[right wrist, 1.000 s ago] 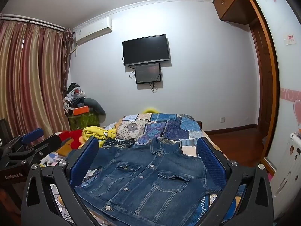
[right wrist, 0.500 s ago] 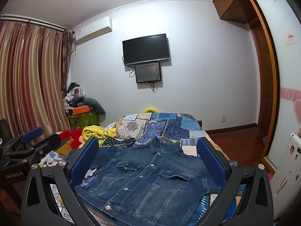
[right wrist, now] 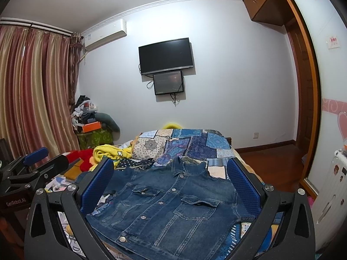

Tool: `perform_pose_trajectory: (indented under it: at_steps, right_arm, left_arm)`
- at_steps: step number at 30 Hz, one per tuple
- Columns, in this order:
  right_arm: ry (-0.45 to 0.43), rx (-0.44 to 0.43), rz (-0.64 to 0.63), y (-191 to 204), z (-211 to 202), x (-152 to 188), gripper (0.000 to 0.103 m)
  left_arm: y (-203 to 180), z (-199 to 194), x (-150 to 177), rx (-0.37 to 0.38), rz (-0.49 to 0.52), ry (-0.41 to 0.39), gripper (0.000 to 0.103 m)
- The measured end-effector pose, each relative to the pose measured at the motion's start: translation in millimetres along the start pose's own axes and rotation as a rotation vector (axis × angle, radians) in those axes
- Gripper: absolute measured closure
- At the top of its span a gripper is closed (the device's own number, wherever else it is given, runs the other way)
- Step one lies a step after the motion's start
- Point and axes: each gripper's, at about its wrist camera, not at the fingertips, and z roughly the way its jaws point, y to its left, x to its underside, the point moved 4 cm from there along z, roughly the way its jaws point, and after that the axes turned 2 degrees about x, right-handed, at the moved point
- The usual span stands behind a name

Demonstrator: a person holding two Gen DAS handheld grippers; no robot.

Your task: Fold large clothes

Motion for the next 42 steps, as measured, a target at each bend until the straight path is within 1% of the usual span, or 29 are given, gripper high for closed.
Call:
perform_pose_trajectory:
  at_steps: [8, 33, 42]
  right_arm:
    - [0.009, 0.005, 0.0, -1, 2, 0, 0.0]
    - [0.015, 0.013, 0.007, -9, 4, 0, 0.0]
    - [0.047, 0.011, 0.004, -7, 19, 4, 0.0]
  left_arm:
    - [2, 9, 2, 0.002, -0.007, 0.025, 0.0]
    - [3, 19, 1, 0.008, -0.002, 0.04, 0.0]
    - [12, 28, 2, -0.009, -0.012, 0.048, 0.0]
